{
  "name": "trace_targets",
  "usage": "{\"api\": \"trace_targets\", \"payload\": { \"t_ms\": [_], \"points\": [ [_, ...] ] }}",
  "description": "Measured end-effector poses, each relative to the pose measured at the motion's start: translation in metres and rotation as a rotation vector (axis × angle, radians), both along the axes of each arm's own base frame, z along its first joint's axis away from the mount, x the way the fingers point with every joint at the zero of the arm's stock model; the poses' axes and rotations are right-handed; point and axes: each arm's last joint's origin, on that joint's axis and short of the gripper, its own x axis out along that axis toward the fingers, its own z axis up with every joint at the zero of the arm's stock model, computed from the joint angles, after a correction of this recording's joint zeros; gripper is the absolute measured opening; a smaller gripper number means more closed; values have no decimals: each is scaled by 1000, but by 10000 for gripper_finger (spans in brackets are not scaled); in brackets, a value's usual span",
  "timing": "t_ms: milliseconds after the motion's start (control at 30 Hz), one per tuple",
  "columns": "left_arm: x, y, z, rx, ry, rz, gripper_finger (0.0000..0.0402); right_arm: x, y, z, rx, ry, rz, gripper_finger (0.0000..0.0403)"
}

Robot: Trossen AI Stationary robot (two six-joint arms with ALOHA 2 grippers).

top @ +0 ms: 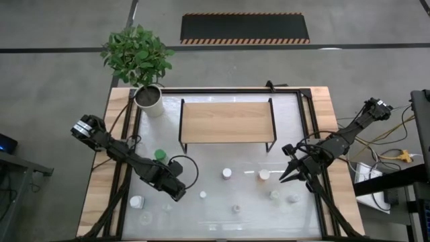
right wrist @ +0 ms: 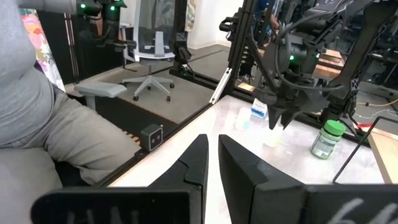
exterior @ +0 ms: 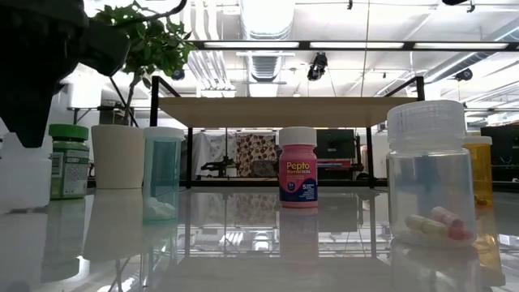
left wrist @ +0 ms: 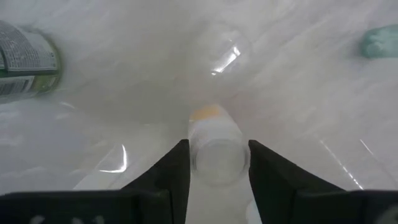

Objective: Pick and place medicine bottles onto shelf by color
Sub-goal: Put the transparent pill bottle on the shelf

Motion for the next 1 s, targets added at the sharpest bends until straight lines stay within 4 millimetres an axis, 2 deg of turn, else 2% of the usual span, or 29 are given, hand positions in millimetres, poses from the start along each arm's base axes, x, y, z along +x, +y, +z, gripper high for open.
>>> {"api": "trace_targets", "payload": {
  "t_ms": [100,200,367,467,600,767,900,1000],
  "points": [
    [4,-4,9,-54,-8,-10,120,0,0,0,0,1,0,27],
    [12,-11,29,-136,-45,-19,123,0,0,0,-1,1,-1,27],
    [33,-19,84,-295,-180,-30,124,0,0,0,-2,1,-14,27],
    [48,-15,114,-368,-248,-4,124,0,0,0,-3,-1,-18,27],
    [70,-5,145,-390,-360,-99,125,0,0,0,-4,0,-18,27],
    [88,31,176,-305,-459,-165,125,0,0,0,-5,1,-18,27],
    [88,78,187,-198,-396,-131,125,0,-1,-1,-8,4,-18,27],
    [84,119,186,-140,-318,-75,125,0,-1,-1,-7,3,-18,27]
  ]
}}
